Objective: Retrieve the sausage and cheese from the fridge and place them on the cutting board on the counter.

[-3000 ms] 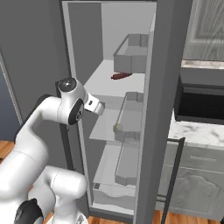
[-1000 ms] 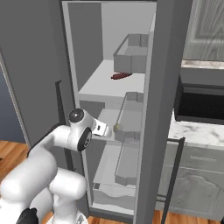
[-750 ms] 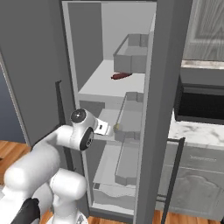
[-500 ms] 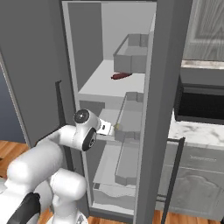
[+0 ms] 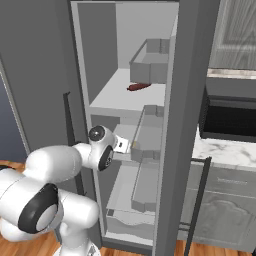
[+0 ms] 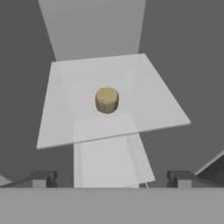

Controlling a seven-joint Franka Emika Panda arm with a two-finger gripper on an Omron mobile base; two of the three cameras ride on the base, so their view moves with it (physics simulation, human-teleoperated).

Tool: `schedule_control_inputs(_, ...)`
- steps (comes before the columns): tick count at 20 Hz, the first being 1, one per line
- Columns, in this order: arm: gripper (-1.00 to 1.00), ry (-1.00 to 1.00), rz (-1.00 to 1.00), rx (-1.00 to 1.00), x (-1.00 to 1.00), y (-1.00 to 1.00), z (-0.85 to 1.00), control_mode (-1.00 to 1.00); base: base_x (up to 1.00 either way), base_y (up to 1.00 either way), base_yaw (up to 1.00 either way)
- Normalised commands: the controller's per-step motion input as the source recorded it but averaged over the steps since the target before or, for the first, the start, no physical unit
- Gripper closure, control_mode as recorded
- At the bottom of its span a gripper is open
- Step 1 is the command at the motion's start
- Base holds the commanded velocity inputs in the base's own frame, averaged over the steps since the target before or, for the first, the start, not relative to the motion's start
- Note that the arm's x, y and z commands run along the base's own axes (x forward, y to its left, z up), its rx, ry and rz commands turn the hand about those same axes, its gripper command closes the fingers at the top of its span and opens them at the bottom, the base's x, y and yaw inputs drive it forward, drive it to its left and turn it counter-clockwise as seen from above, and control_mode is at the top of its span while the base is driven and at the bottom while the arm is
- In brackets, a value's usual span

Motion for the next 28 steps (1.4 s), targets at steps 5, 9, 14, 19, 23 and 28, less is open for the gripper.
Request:
schedule_control_inputs(5, -1.00, 0.00, 0.00, 0.00, 0.28, -0.04, 0.00, -1.00, 0.00, 0.00, 0.00)
schedule_control_inputs(9, -1.00, 0.04, 0.00, 0.00, 0.24, -0.02, -0.05, -1.00, 0.00, 0.00, 0.00)
schedule_control_inputs(14, -1.00, 0.04, 0.00, 0.00, 0.21, 0.00, -0.13, -1.00, 0.00, 0.00, 0.00)
schedule_control_inputs(19, -1.00, 0.01, 0.00, 0.00, 0.15, 0.00, -0.14, -1.00, 0.00, 0.00, 0.00)
schedule_control_inputs(23, -1.00, 0.03, 0.00, 0.00, 0.11, -0.04, -0.15, -1.00, 0.00, 0.00, 0.00)
schedule_control_inputs(28, -1.00, 0.04, 0.00, 0.00, 0.16, -0.16, -0.17, -1.00, 0.00, 0.00, 0.00)
